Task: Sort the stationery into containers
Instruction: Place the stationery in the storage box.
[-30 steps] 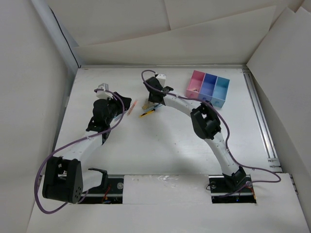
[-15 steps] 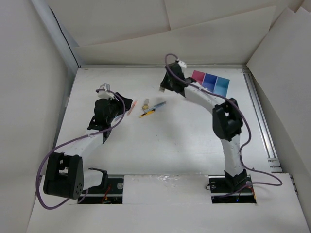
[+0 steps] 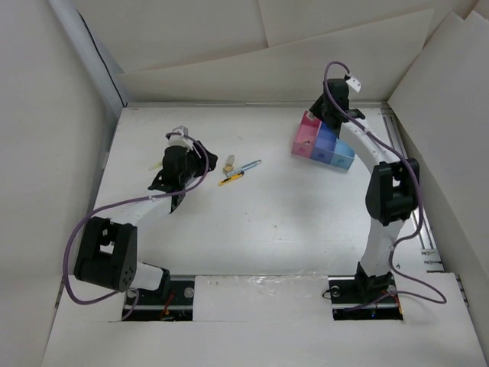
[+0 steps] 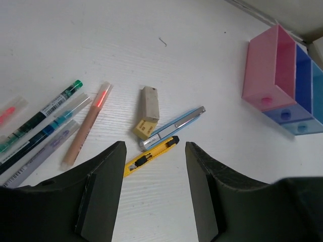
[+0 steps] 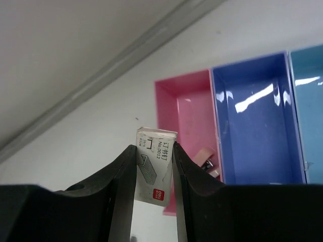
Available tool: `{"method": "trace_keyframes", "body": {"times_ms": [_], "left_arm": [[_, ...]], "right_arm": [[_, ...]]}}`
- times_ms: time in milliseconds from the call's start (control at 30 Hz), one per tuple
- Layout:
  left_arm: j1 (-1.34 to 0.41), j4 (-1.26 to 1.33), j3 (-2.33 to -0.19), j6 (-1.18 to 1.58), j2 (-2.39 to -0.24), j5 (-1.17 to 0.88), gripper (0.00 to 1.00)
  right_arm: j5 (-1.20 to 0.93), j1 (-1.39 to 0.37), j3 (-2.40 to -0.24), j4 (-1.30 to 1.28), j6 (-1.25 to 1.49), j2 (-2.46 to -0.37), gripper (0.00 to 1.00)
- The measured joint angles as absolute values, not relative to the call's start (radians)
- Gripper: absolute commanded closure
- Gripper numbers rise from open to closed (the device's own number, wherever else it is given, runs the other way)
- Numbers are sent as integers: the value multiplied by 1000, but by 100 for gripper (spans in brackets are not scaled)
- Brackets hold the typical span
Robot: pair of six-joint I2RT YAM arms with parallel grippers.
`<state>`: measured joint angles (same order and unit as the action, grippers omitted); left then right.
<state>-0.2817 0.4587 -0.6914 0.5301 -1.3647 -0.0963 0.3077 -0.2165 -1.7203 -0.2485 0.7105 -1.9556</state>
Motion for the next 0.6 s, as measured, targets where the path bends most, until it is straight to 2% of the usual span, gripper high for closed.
{"method": "trace_keyframes", "body": {"times_ms": [167, 233, 300, 433, 600], "left_arm": [[-302, 413, -742, 516, -1443, -45, 53], [-337, 381, -785, 503, -1482, -9, 52], [-384, 351, -835, 492, -1518, 29, 51], [-448, 317, -896, 476, -1556, 70, 50], [-449, 277, -936, 468, -1590, 111, 50]], "right_arm": [[323, -223, -1720, -302, 680, -2049, 92], [328, -225, -1720, -318, 669, -2070, 88], [331, -225, -1720, -327, 662, -2081, 82], [336, -226, -1721, -332, 655, -2084, 60], [338, -232, -1716, -327, 652, -2082, 46]]}}
